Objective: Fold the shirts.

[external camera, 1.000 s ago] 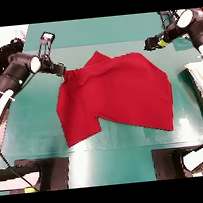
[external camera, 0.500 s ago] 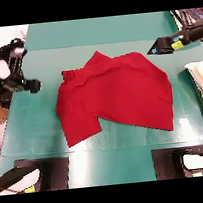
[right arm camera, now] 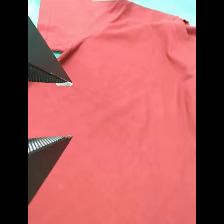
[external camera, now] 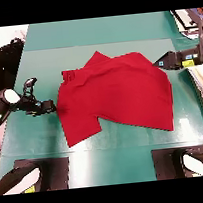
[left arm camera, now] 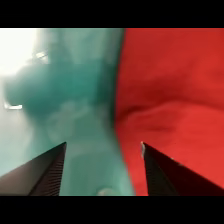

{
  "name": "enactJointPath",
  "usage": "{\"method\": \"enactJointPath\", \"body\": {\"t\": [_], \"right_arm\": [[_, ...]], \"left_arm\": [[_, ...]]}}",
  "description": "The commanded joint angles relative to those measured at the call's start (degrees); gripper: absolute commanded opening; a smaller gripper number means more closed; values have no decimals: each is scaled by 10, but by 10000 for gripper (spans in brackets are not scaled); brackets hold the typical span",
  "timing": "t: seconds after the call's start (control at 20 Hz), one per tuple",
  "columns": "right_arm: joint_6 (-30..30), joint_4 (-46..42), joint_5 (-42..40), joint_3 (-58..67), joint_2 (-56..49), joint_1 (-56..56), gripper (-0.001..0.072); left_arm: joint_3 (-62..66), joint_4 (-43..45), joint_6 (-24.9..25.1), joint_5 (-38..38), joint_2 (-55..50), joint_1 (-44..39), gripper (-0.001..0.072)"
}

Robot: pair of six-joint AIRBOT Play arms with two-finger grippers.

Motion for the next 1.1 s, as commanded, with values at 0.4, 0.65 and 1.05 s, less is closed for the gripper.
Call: {"method": "enactJointPath", "body": {"t": [0.4,0.65,1.05], "right_arm": [[1,3,-30,-52,59,-1,362],[21,-19,43,-55,59,-74,362],[71,-215,139,-302,117,-295,597]], "left_arm": [[-20,-88,22,54,-57,-41,544],[21,-88,24,37,-54,-41,25],[87,-94,48,18,-54,-41,25]]}}
